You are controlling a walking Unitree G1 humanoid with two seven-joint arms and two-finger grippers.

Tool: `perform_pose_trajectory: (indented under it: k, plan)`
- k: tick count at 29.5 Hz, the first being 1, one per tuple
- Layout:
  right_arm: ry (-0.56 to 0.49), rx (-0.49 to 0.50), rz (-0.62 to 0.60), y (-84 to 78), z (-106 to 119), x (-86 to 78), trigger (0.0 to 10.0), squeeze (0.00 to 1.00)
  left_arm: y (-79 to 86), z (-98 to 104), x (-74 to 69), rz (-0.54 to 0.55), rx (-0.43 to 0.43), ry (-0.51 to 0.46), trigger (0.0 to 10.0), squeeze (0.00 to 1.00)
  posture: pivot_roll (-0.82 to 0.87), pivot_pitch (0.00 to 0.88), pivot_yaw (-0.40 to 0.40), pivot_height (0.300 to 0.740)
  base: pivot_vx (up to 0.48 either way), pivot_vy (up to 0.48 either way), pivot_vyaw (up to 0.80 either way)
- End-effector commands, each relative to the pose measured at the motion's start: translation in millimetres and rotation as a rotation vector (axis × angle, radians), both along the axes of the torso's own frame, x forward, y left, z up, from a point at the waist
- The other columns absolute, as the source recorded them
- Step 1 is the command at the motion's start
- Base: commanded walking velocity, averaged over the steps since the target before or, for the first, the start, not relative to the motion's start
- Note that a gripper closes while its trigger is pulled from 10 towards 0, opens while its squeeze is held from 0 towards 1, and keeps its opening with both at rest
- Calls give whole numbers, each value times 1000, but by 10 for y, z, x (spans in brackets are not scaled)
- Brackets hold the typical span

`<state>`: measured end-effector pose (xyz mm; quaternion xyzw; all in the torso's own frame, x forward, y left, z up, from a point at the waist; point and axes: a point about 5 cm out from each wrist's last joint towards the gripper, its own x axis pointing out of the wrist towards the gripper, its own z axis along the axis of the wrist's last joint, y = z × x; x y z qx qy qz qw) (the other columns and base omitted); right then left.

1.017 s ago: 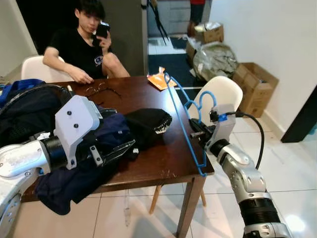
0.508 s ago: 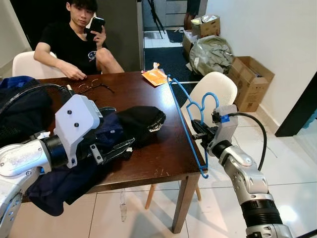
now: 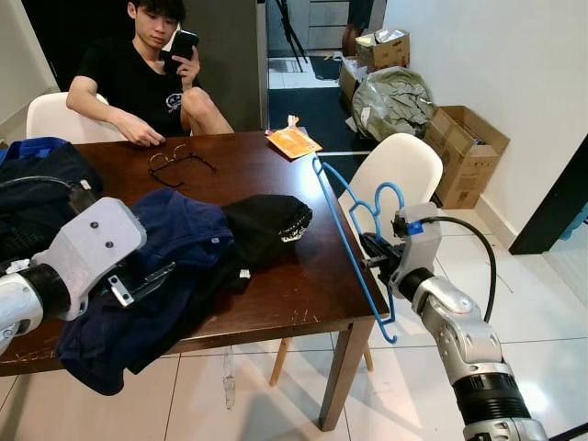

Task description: Hang hanger

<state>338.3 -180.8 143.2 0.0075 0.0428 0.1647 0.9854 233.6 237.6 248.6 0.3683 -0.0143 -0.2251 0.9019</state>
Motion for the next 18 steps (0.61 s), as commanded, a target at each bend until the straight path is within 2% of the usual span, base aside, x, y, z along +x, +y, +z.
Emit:
perform_pose_trajectory:
  k: [1,2,3,5,6,8,10,11,12,13,18]
  plan:
    - [41,-15,-12,-24,-99,-18,10000,0,0,-70,18,-17,39,-14,10000,0,124,0,-26,740,0,0,0]
    - [47,-11,-16,-30,-103,-13,10000,0,-38,-118,47,-62,96,-8,10000,0,120,0,-24,740,0,0,0]
    - [47,-11,-16,-30,-103,-13,10000,0,-38,-118,47,-62,96,-8,10000,0,120,0,-24,740,0,0,0]
    - [60,-2,-21,-36,-119,-6,10000,0,-68,-192,102,-125,211,23,10000,0,111,0,-16,740,0,0,0]
    - [60,-2,-21,-36,-119,-6,10000,0,-68,-192,102,-125,211,23,10000,0,111,0,-16,740,0,0,0]
    - [69,17,-35,-60,-127,5,10000,0,32,-259,174,-129,356,59,10000,0,102,0,-7,740,0,0,0]
    - [69,17,-35,-60,-127,5,10000,0,32,-259,174,-129,356,59,10000,0,102,0,-7,740,0,0,0]
    - [71,18,-38,-67,-129,13,10000,0,98,-285,216,-115,416,67,10000,0,96,0,-2,740,0,0,0]
    - [71,18,-38,-67,-129,13,10000,0,98,-285,216,-115,416,67,10000,0,96,0,-2,740,0,0,0]
    - [71,15,-39,-67,-129,18,10000,0,152,-308,244,-104,465,78,10000,0,94,0,-1,740,0,0,0]
    - [73,14,-42,-72,-131,23,10000,0,254,-324,280,-68,546,82,10000,0,84,0,5,740,0,0,0]
